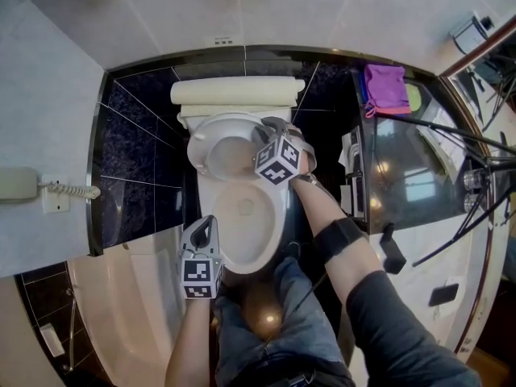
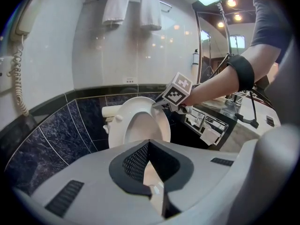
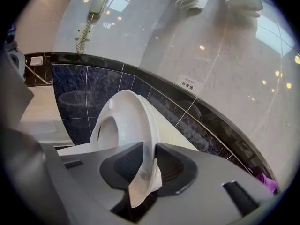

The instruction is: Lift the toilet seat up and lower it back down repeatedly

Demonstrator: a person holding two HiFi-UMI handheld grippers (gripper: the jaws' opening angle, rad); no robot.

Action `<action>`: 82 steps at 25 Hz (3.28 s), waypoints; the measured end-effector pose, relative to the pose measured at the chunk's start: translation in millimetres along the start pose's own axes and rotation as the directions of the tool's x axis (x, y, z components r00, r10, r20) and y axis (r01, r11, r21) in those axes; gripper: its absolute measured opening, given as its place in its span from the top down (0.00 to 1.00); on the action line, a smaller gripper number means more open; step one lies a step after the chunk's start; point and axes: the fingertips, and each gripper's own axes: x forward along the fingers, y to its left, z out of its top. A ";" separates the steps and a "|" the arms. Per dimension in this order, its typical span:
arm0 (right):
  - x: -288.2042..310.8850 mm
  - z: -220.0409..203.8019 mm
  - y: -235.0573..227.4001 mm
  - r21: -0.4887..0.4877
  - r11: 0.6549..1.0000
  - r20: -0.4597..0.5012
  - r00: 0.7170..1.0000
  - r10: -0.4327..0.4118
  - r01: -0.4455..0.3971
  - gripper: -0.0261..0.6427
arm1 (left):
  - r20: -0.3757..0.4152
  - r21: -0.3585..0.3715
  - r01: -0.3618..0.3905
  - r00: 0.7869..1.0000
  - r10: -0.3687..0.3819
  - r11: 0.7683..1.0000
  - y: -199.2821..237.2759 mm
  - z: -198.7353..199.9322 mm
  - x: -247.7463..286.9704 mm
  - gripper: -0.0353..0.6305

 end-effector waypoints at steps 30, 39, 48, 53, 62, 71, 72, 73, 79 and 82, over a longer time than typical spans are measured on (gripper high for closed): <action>-155.1 -61.2 186.8 -0.243 0.969 -0.027 0.999 -0.042 0.034 0.83 | -0.070 -0.043 0.063 0.995 -0.066 0.997 -27.2 -85.0 9.1 0.96; -175.6 -93.5 241.5 -0.284 0.959 -0.068 0.997 -0.038 0.017 0.82 | -0.050 -0.062 0.058 0.997 -0.061 0.996 -33.0 -114.7 -3.4 0.96; -190.1 -127.2 290.7 -0.313 0.948 -0.123 0.992 0.011 -0.049 0.81 | -0.093 -0.101 0.081 0.992 -0.090 0.992 -51.6 -172.3 -17.9 0.96; -201.5 -148.9 316.6 -0.294 0.952 -0.148 0.988 0.045 -0.087 0.83 | -0.111 -0.108 0.087 0.989 -0.099 0.990 -59.9 -204.9 -20.8 0.96; -214.2 -181.1 314.8 -0.124 0.992 -0.125 0.992 -0.032 0.016 0.93 | -0.164 -0.127 0.093 0.980 -0.114 0.987 -73.1 -266.3 -12.7 0.96; -164.3 -224.4 285.7 0.004 0.994 -0.163 0.980 -0.110 0.112 0.93 | -0.264 -0.108 0.100 0.956 -0.126 0.989 -94.9 -371.0 0.5 0.96; -157.8 -228.4 286.0 0.015 0.993 -0.166 0.980 -0.111 0.115 0.93 | -0.276 -0.104 0.102 0.953 -0.128 0.989 -96.9 -382.5 3.3 0.96; -151.5 -232.3 286.5 0.023 0.993 -0.167 0.980 -0.112 0.118 0.93 | -0.287 -0.101 0.104 0.949 -0.129 0.989 -98.8 -393.4 6.5 0.96; -120.0 -259.3 300.3 0.075 0.990 -0.178 0.978 -0.106 0.120 0.93 | -0.349 -0.109 0.089 0.929 -0.122 0.990 -105.6 -445.9 23.5 0.96; -109.7 -272.0 311.4 0.093 0.990 -0.190 0.978 -0.089 0.109 0.93 | -0.410 -0.121 0.078 0.904 -0.121 0.990 -109.5 -478.4 23.8 0.96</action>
